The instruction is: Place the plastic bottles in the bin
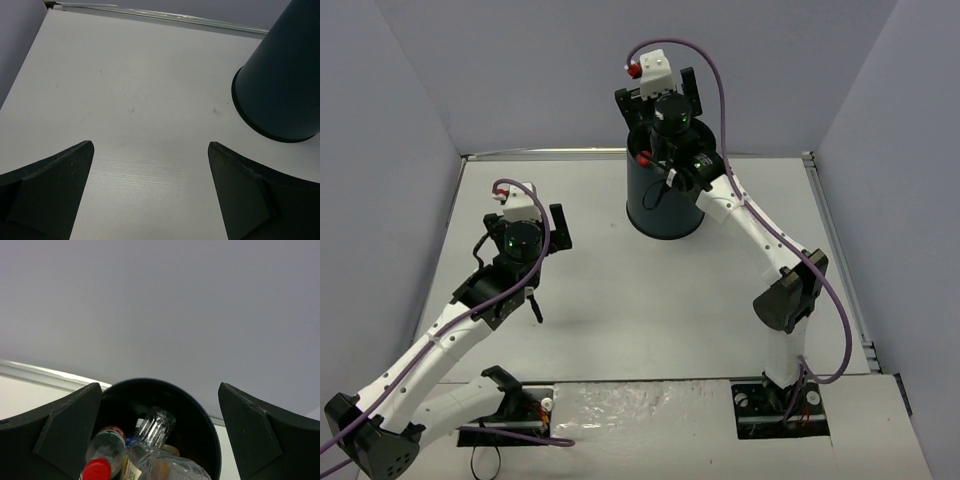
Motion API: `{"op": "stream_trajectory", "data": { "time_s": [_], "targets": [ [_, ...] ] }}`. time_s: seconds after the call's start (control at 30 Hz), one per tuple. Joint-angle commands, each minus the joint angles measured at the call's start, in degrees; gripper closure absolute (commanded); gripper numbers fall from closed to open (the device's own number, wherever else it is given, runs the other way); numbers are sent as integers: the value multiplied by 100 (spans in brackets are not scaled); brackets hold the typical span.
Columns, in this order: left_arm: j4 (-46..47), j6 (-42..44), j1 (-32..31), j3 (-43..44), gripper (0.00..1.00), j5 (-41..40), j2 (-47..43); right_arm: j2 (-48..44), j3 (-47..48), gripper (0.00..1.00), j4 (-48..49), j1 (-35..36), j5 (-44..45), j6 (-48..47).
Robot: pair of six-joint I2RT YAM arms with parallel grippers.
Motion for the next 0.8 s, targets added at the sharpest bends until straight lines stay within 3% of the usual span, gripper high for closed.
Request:
{"op": "stream_trajectory", "data": {
  "time_s": [0.0, 0.13, 0.3, 0.37, 0.5, 0.63, 0.77],
  "targets": [
    [191, -36, 41, 214, 3, 15, -110, -945, 670, 0, 214, -42, -63, 529],
    [144, -73, 49, 225, 3, -19, -136, -1425, 866, 0, -648, -44, 828, 1025],
    [-158, -229, 74, 400, 3, 1, -43, -2777, -777, 0, -1378, -482, 2707, 1720],
    [-257, -291, 93, 468, 3, -12, 23, -3259, -1354, 0, -1913, -821, 2756, 2359],
    [-436, -335, 159, 666, 3, 12, 261, -4576, -3551, 0, -2478, -1944, 2045, 4012],
    [-600, -464, 237, 803, 3, -2, 570, -4980, -5035, 0, -2727, -2359, 1536, 4586],
    [-708, -485, 297, 950, 3, 87, 768, -5021, -5872, 0, -2744, -2380, 1217, 4918]
  ]
}}
